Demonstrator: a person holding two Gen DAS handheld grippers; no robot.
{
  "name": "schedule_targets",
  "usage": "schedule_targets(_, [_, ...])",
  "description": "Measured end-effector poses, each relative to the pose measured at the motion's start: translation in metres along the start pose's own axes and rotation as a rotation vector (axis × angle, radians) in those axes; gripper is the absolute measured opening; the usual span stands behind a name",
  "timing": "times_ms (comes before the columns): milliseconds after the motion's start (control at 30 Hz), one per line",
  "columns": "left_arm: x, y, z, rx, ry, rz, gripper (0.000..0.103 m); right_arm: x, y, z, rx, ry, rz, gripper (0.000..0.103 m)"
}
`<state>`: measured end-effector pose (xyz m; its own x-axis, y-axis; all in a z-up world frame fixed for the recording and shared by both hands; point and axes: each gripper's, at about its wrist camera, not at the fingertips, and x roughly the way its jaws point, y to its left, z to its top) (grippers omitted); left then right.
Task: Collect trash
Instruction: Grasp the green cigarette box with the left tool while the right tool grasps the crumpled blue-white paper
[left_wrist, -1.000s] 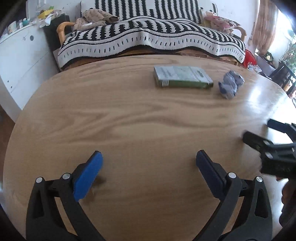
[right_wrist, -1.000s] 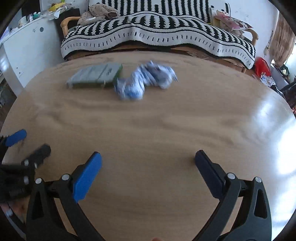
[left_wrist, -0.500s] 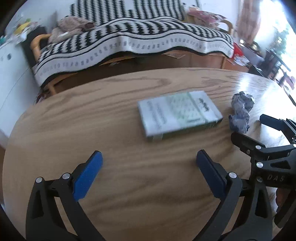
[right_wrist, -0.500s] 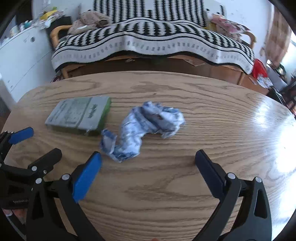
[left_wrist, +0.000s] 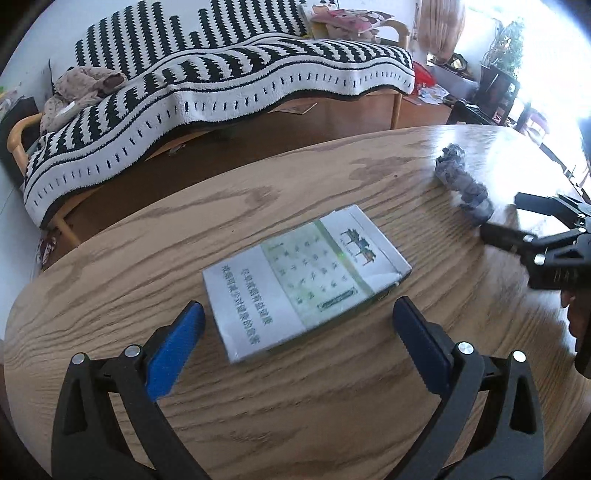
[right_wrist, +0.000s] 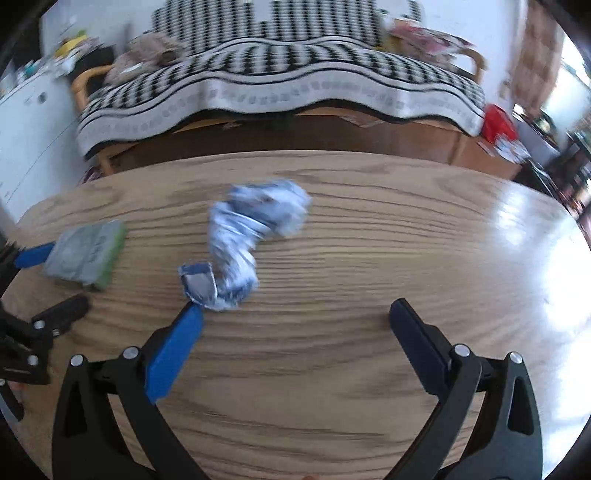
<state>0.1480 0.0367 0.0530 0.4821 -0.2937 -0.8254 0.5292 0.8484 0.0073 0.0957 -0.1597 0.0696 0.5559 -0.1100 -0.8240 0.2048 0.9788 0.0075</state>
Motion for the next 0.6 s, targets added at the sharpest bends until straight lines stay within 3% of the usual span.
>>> schedule_targets(100, [0.0,-0.003,0.002,-0.017,0.0,0.012,0.098,-0.004,-0.003,-0.002,0.029,-0.025,0.088,0.097])
schedule_targets(600, [0.004,-0.03,0.007,-0.101,0.003,0.064,0.098,0.026,0.028,0.03,-0.102,0.005,0.067,0.098])
